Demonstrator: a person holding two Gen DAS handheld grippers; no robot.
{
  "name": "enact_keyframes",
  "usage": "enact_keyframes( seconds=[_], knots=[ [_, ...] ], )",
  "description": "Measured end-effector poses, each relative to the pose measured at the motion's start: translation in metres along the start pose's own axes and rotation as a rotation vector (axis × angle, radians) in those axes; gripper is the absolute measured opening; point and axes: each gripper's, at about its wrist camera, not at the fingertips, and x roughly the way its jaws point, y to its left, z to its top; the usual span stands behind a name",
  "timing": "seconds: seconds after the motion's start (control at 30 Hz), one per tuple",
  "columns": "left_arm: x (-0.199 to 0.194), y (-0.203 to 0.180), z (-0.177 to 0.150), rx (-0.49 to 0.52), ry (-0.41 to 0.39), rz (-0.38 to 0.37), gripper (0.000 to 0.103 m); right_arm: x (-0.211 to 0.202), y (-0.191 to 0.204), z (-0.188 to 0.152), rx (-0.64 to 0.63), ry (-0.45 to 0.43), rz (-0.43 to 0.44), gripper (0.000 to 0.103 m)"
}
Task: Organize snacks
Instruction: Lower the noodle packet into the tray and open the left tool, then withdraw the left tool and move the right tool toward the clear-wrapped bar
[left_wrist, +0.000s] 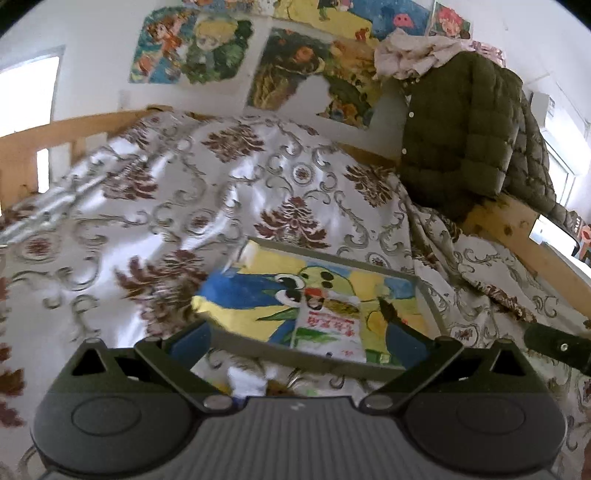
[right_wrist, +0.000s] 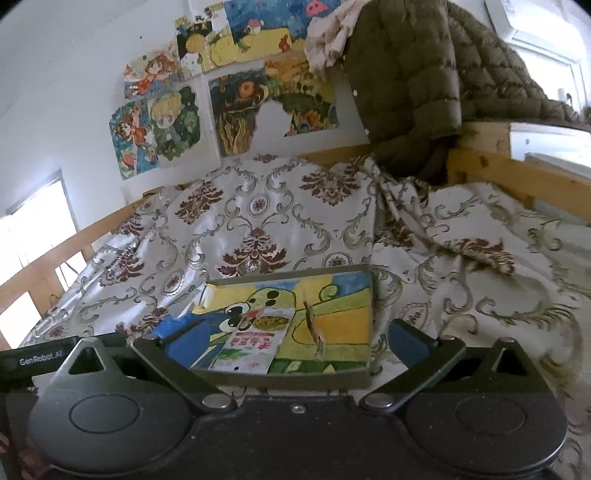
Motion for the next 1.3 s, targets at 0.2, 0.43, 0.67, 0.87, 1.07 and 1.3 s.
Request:
enact_keyframes(
  seconds=[0.2,0.43,0.67,0.87,1.07,1.3],
  knots=[
    [-0.045,0.006,-0.02,0.021,-0.02,0.017,0.103,-0.043,0.012,-0.022,-0.034,-0.021,-0.029,0.102],
    [-0.088,0.007,-0.049,0.064,-0.046,0.036,0.103,-0.085,0.026,-0.05,-0.062,-0.03,-0.058,0.102],
    [-0.114,0.013,-0.074,0.072,-0.007,0.031,0.103,-0.114,0.038,-0.078,-0.058,-0.013,-0.075,0.102],
    [-0.128,0.025,-0.097,0.093,0.027,0.024,0.103,-0.131,0.051,-0.102,-0.093,0.023,-0.086,0.102],
    [-0.137,0.035,-0.114,0.107,0.056,0.029,0.103,-0.144,0.058,-0.119,-0.105,0.046,-0.096,0.102],
    [-0.144,0.043,-0.119,0.091,0.067,0.036,0.103,-0.144,0.059,-0.132,-0.099,0.074,-0.114,0.102]
  ],
)
